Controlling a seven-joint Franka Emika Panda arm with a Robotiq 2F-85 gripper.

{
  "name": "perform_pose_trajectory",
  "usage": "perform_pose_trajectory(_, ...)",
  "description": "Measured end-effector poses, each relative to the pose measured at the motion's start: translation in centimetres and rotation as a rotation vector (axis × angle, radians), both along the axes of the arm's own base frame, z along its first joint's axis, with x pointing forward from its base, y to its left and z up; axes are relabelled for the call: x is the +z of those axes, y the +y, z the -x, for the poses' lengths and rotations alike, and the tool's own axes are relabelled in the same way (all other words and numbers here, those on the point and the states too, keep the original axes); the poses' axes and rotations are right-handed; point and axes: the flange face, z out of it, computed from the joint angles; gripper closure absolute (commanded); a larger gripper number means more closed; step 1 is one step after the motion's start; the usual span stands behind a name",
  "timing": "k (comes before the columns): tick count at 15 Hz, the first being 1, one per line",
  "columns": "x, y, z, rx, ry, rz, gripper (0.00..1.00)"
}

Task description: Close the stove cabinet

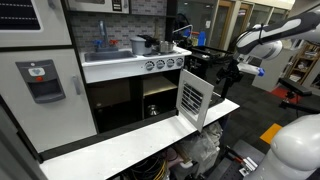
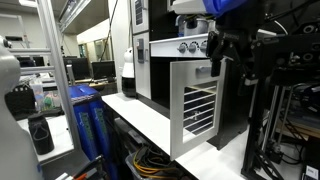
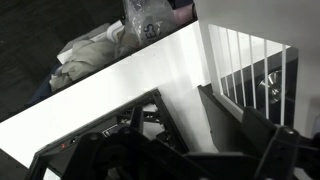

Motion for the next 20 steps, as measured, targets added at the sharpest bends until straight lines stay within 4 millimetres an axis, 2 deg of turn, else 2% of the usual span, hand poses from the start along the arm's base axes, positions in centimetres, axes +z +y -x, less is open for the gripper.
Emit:
perform_pose_trajectory(8,-2.1,3.2,-4.1,0.113,-0.094,-0.075,0.00)
perform_pose_trajectory(20,-6.6,8.8,-8.0,0.261,-0.067,-0.167,0.00)
